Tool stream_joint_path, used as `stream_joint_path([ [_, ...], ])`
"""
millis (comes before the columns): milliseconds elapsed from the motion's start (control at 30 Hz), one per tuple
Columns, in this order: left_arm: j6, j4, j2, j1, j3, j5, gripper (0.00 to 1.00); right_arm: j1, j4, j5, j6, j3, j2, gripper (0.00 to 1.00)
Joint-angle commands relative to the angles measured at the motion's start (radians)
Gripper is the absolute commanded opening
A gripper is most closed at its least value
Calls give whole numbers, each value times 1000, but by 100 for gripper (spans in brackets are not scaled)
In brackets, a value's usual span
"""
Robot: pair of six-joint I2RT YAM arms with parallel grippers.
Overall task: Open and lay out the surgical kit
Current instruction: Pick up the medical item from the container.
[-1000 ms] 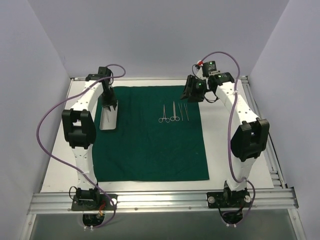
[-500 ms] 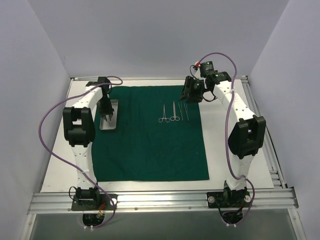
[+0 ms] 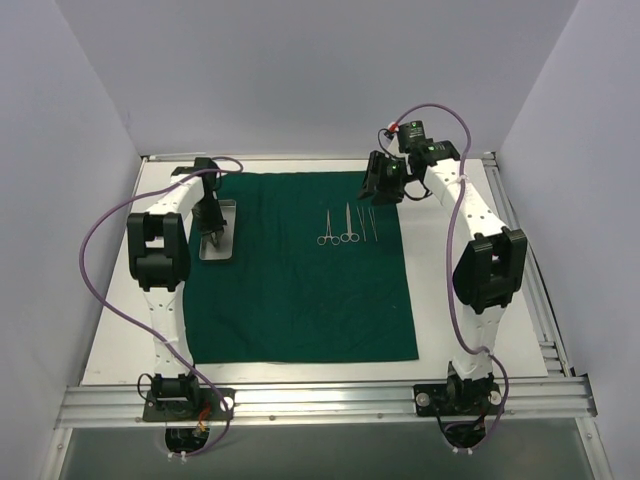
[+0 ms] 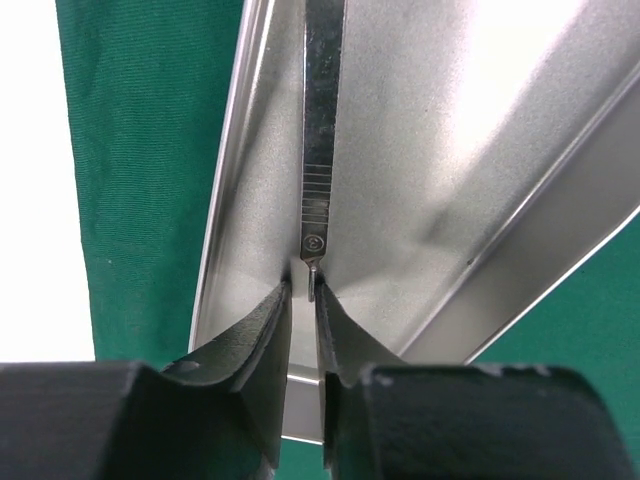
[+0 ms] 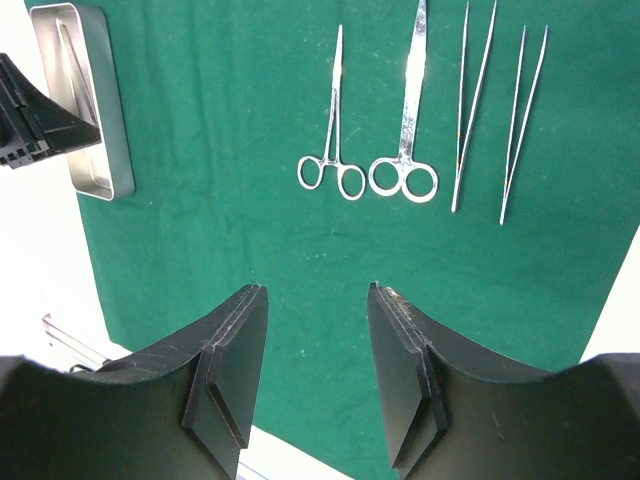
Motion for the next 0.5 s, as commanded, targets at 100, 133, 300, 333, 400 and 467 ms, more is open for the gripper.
stream_joint_path([
  [100,-6,43,43,16,12,-8,18,2,-32,-9,-5,46,7,45],
  [133,-6,45,43,16,3,-8,17,2,-32,-7,-5,48,9,45],
  [300,0,53,43,16,2,-5,6,5,-31,-12,-3,48,13,45],
  [333,0,53,41,16,0,-5,2,5,-29,-10,-3,48,13,45],
  [400,0,50,29,16,2,-2,2,6,-29,-9,-5,48,13,45],
  [467,0,42,7,16,5,1,2,6,-26,-9,-5,48,13,45],
])
